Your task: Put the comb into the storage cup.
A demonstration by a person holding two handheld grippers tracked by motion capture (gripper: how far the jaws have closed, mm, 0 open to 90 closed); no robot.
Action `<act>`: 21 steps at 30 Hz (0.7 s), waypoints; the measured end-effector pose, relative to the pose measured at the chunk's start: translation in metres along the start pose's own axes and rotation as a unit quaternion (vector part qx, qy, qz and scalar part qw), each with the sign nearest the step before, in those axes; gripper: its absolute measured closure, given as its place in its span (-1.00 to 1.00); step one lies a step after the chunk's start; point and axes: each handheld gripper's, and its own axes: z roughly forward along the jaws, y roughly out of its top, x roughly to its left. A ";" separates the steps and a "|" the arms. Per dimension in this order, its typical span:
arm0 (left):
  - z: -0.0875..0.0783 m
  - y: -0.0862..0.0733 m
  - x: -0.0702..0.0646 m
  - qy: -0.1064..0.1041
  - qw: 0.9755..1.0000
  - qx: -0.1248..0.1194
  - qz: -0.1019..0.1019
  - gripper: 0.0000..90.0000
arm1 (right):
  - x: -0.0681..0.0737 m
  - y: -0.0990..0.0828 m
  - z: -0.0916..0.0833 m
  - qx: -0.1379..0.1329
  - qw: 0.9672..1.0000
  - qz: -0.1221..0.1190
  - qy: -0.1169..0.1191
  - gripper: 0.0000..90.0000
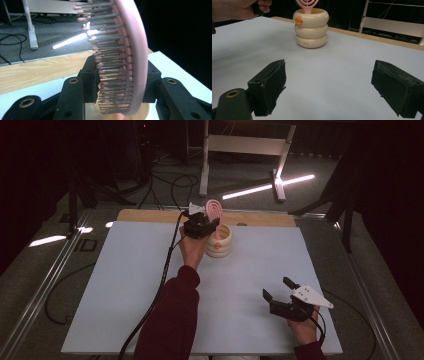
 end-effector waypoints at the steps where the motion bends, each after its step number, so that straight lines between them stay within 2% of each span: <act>1: -0.001 -0.001 0.002 0.002 1.000 0.001 -0.003 0.28 | 0.000 0.000 0.000 0.000 1.000 -0.001 0.000 -0.73; 5: -0.002 -0.004 0.008 0.007 1.000 0.004 -0.008 0.28 | 0.000 0.000 0.001 0.001 1.000 -0.001 0.001 -0.73; 13: -0.004 -0.007 0.012 0.011 1.000 0.006 -0.008 0.28 | 0.001 0.000 0.001 0.001 1.000 -0.001 0.001 -0.73; 21: -0.006 -0.011 0.012 0.019 1.000 0.014 0.011 0.23 | 0.001 0.000 0.001 0.001 1.000 0.000 0.002 -0.73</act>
